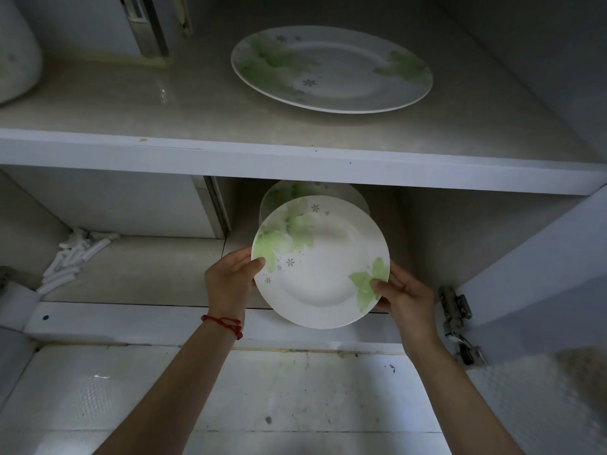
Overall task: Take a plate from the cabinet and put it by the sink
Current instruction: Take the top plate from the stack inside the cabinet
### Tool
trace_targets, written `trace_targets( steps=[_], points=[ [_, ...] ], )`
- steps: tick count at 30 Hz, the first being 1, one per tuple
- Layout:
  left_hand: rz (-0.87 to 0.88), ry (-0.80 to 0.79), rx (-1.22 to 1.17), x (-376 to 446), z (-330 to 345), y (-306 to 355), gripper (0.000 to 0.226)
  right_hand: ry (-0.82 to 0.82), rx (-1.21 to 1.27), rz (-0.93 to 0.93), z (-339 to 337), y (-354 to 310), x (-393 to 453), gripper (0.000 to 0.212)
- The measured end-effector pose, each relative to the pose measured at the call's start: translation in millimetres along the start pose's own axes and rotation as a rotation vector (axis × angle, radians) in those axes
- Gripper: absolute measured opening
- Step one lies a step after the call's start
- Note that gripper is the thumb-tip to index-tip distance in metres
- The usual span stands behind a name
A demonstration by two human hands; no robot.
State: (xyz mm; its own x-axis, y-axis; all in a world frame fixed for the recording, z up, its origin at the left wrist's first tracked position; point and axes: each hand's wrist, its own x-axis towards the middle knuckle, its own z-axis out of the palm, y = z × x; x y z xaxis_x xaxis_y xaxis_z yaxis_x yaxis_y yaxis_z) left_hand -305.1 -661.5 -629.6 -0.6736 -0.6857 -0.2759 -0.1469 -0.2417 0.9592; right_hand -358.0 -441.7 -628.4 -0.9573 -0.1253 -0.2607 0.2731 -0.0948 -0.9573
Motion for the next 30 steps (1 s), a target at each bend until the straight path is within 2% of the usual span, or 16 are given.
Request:
trace_targets(
  steps=[6,11,18,24,30],
  points=[
    [-0.026,-0.003,-0.007,-6,-7,-4,0.021,0.121,-0.066,-0.086,6,4,1,0.03],
    [-0.041,0.016,-0.012,-14,-13,-2,0.021,0.146,-0.092,-0.08,8,6,-2,0.021],
    [-0.021,0.007,-0.005,-25,-26,-1,0.023,0.162,-0.111,-0.051,12,8,-10,0.022],
    [-0.094,0.014,0.008,-44,-41,10,0.022,0.192,-0.133,0.008,15,1,-39,0.019],
    [-0.17,0.06,0.124,-77,-68,35,0.021,0.205,-0.201,0.107,21,-18,-85,0.018]
  ],
)
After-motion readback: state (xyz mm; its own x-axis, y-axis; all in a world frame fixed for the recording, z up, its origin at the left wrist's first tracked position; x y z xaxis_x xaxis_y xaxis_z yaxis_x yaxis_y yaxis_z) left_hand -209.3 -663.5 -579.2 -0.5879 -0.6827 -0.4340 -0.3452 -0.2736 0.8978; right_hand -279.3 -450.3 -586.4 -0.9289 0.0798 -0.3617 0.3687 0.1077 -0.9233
